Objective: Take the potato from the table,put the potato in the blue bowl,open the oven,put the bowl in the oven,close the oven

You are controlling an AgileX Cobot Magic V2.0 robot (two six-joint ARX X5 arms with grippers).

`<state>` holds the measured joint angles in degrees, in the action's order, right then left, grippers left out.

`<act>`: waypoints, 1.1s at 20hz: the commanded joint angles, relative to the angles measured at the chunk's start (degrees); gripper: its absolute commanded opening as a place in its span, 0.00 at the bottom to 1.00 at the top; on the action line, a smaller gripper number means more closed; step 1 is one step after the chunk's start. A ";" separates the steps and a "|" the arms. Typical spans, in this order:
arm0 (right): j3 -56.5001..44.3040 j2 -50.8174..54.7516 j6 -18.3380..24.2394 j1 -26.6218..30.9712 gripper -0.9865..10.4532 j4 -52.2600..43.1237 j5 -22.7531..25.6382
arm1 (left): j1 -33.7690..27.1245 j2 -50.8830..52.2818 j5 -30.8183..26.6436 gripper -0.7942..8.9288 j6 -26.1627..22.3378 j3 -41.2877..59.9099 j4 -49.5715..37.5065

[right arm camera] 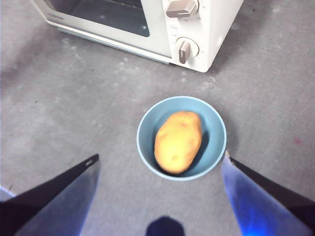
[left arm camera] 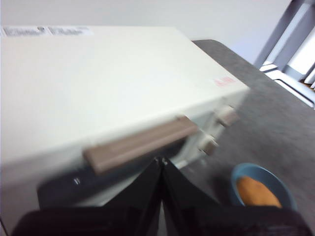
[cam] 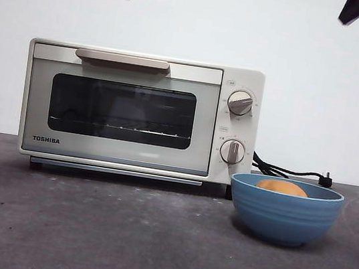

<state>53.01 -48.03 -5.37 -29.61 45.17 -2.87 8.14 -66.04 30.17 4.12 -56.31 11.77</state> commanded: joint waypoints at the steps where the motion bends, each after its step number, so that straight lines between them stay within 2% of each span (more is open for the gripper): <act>1: -0.35 0.94 -0.63 -0.07 0.44 0.66 -0.02 | 1.42 -5.51 -0.98 0.07 -1.51 -2.14 -2.40; 5: -0.35 1.60 -1.49 -0.09 0.44 0.81 -0.04 | 3.63 -13.18 -4.76 0.07 -4.22 -5.07 -4.66; 9: -0.35 1.60 -1.81 -0.09 0.44 0.81 -0.04 | 4.68 -17.42 -6.19 0.07 -4.39 -5.99 -7.69; 14: -0.35 1.60 -1.88 -0.07 0.44 0.79 -0.02 | 5.03 -20.09 -6.67 0.07 -5.86 -5.99 -7.04; 17: -0.35 1.60 -1.86 -0.07 0.44 0.66 0.04 | 5.75 -20.06 -5.99 0.07 -5.90 -5.99 -3.13; 22: -0.35 1.57 -1.88 -0.07 0.44 0.31 0.44 | 8.96 -19.69 -5.75 0.07 -6.32 -5.99 9.62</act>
<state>53.01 -46.52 -6.68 -29.61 45.82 -2.72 16.71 -83.77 25.63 -1.23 -64.34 17.04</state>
